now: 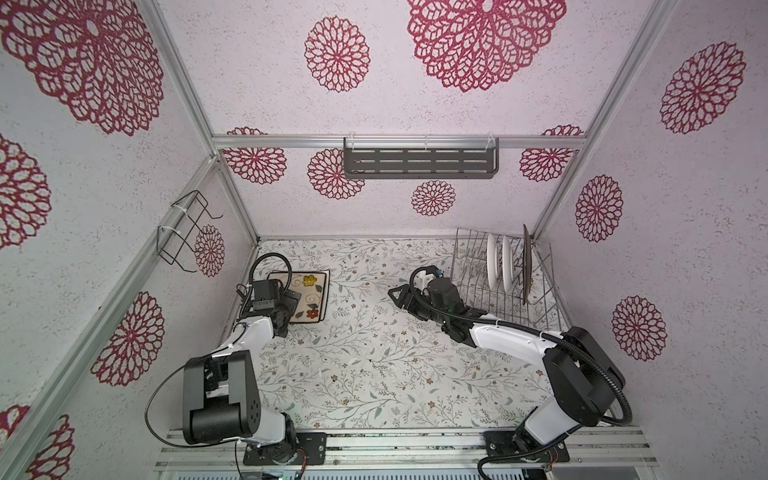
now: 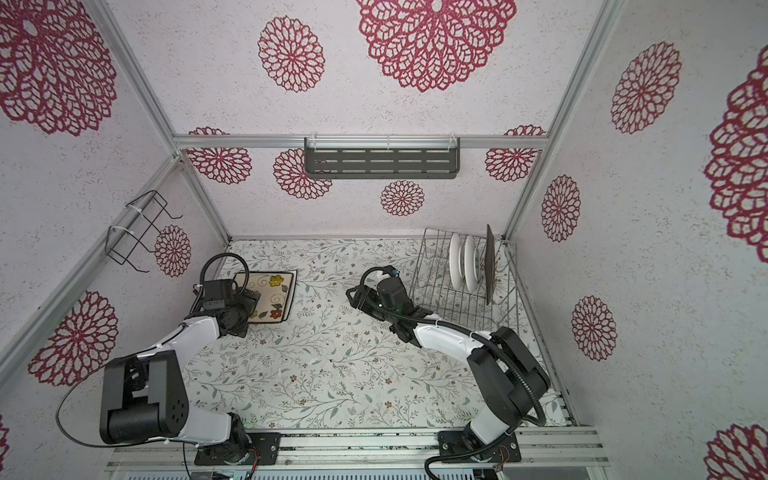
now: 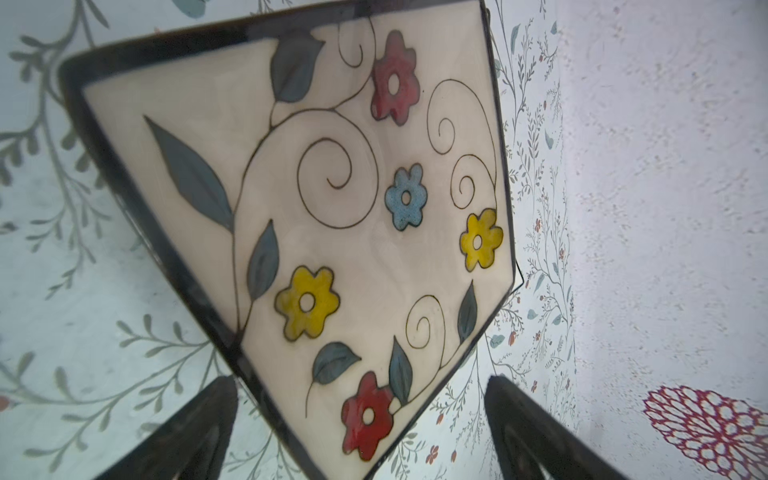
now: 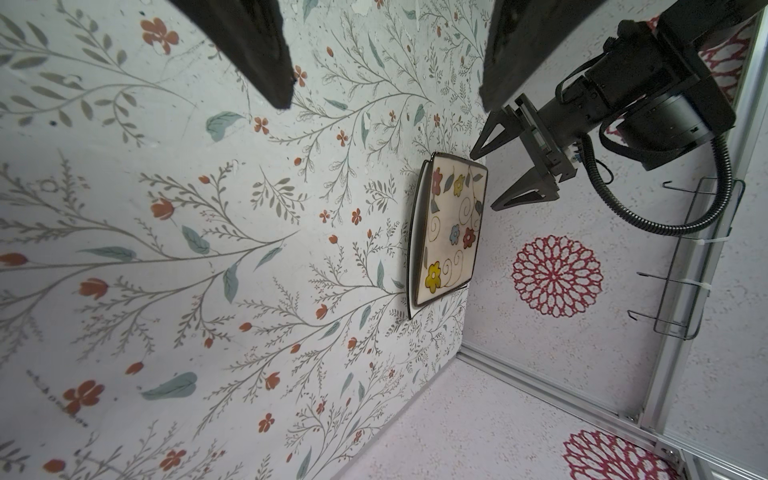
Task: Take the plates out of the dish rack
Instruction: 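Raise the left gripper off the plates while the right gripper nears the rack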
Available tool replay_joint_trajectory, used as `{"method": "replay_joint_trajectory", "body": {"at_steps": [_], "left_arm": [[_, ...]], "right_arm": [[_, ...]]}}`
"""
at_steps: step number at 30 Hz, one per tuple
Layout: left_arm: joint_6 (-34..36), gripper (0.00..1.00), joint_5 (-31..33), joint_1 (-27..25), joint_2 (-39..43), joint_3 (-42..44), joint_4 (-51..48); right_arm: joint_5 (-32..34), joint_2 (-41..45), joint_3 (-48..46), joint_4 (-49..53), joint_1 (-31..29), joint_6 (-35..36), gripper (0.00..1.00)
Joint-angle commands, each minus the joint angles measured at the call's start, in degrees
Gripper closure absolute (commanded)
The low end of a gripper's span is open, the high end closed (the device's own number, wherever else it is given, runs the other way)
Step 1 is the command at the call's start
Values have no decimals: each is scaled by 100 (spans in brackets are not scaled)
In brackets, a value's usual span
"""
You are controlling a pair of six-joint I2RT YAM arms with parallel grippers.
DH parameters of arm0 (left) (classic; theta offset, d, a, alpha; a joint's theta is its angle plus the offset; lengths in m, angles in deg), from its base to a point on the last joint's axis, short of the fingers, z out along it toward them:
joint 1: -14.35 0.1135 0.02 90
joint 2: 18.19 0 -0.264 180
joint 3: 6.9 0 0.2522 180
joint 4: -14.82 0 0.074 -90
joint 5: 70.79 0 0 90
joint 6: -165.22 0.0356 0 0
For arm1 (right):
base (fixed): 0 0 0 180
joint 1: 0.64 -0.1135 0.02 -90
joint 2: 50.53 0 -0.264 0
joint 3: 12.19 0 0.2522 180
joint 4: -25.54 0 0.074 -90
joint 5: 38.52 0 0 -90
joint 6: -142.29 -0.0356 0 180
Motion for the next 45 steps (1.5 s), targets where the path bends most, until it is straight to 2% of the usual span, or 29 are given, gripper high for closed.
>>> {"method": "replay_joint_trajectory", "body": {"at_steps": [1,10,17,21,29,39,45], "left_arm": [[14,3,-102,-40,285,107,79],[245,3,64,-58,1248,208,-437],[1279,3,187,171,1451,-286,-947],[2170,3,-141,487,1006,-794,-1098],[4050,3,-6,610,-563,-2361,-2139],[4450,3,825,654,-1634,-3005,-1995],[4673,3,938,735,-2207,-3397,-1949]], "right_arm": [[-15,225,-82,-202,-12,29,25],[-110,274,-207,-488,41,21,25],[-211,249,-210,-569,154,80,25],[-297,220,-131,-498,262,150,25],[-418,236,-2,-310,538,306,25],[-594,140,287,-110,849,597,25],[-748,114,342,-153,1071,606,24]]}}
